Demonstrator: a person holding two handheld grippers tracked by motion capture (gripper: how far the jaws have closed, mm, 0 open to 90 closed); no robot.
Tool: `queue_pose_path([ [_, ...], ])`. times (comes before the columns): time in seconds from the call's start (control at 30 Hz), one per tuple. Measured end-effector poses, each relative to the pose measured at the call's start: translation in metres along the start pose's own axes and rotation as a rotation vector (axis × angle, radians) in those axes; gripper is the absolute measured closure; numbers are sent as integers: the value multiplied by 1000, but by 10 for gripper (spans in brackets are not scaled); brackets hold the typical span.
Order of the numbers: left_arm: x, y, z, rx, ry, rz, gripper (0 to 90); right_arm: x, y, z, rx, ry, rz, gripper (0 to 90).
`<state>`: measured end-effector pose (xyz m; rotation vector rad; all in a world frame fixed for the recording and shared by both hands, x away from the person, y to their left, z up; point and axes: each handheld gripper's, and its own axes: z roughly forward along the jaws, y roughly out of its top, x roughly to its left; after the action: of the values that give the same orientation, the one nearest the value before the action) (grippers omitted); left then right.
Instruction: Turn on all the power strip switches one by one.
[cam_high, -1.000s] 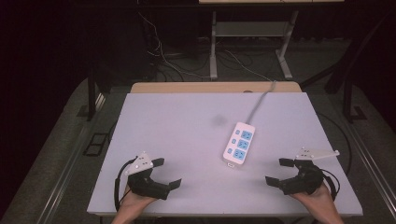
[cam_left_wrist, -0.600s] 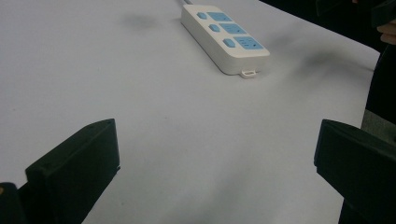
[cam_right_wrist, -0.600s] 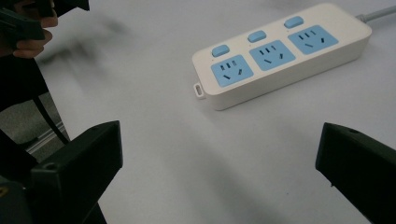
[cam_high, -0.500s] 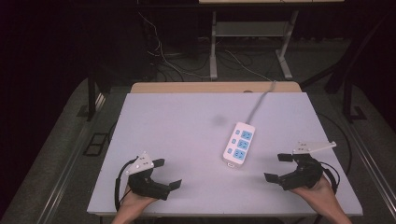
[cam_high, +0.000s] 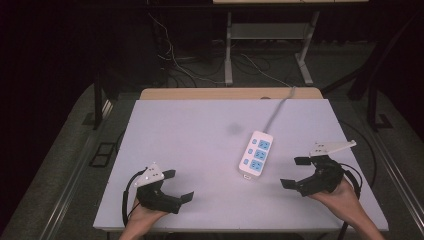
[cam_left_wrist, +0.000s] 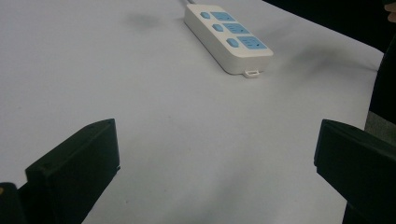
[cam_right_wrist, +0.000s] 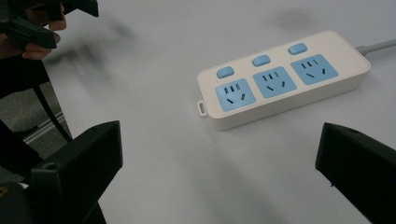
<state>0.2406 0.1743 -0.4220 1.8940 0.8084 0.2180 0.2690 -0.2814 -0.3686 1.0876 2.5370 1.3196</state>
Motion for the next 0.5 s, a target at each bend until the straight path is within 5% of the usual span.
queue_pose_path([
  [0.5,1,0,0,3,1,-3,0,-2,23,11,43,3,-39,6],
])
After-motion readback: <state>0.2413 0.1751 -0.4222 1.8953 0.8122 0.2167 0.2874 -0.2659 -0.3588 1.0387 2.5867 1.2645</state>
